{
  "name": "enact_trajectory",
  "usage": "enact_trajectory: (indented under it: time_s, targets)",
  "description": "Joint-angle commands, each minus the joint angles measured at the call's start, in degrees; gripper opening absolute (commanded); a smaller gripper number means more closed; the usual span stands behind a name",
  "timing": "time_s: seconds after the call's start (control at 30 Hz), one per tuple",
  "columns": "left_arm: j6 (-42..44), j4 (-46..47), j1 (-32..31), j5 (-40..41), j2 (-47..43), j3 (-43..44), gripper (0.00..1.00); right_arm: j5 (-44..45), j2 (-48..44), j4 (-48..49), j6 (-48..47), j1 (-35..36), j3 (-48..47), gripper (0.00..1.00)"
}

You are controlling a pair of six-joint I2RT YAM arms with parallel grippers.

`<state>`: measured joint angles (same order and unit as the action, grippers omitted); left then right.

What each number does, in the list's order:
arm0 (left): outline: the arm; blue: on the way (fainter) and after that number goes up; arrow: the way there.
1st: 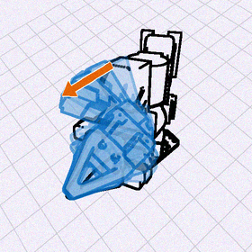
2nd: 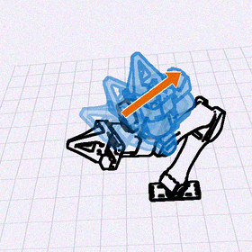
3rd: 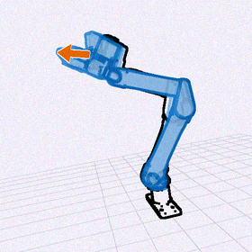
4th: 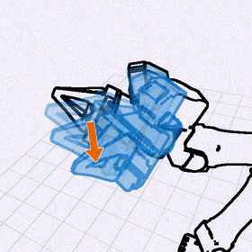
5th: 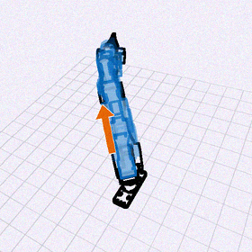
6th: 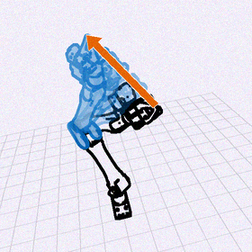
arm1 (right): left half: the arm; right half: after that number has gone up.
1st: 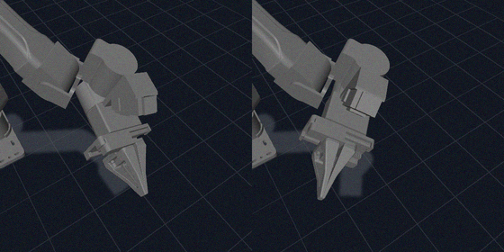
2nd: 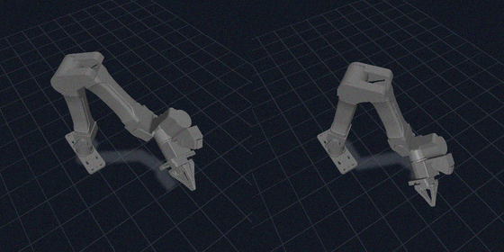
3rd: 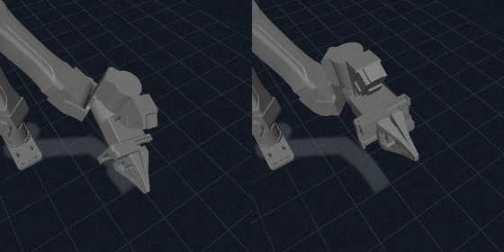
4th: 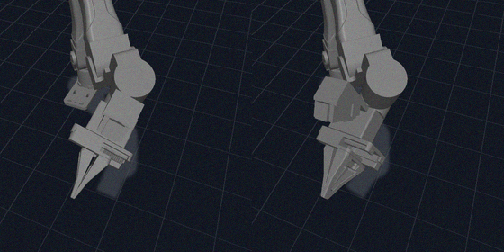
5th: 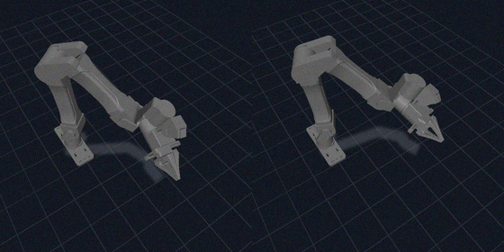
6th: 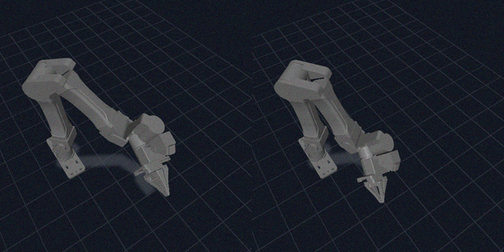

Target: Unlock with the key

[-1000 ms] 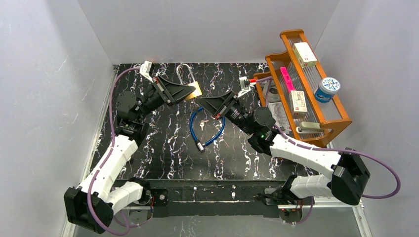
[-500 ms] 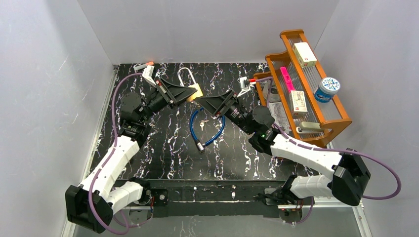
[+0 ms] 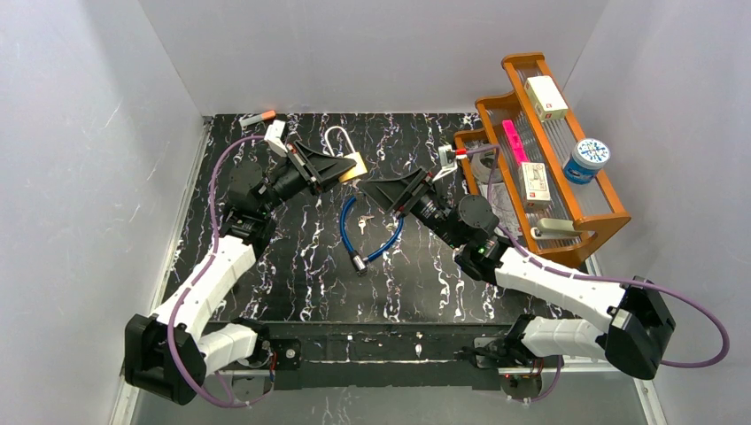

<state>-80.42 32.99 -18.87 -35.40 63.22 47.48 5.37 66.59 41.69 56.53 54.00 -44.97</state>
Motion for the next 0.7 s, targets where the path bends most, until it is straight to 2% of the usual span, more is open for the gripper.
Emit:
enact_trajectory:
  time_s: [0.0, 0.17, 0.27, 0.37, 0.57, 0.67]
  targets:
    - [-1.11, 5.34, 0.19, -0.89, -0.78, 1.47, 0.0, -0.6, -0.67, 0.19, -2.51, -0.3, -0.71, 0.79]
    - [-0.44, 6.12, 0.18, -2.62, -1.13, 1.66, 0.0, -1.05, 0.38, 1.05, -3.71, -0.73, -1.76, 0.5]
    - [-0.35, 6.12, 0.15, -2.97, -1.43, 1.65, 0.0, -1.87, 0.85, 1.98, -3.38, -1.07, -1.92, 0.37]
    - [-0.28, 6.32, 0.19, -3.17, -1.67, 1.57, 0.0, -2.38, 1.53, 2.63, -2.33, -1.31, -2.23, 0.31]
    - [0.05, 6.89, 0.18, -3.51, -2.81, 1.12, 0.0, -4.2, 3.56, 4.01, -0.82, -1.76, -3.87, 0.26]
    - [0.43, 7.13, 0.22, -3.72, -3.22, 1.14, 0.0, -4.96, 4.67, 5.14, -0.26, -2.06, -4.51, 0.11]
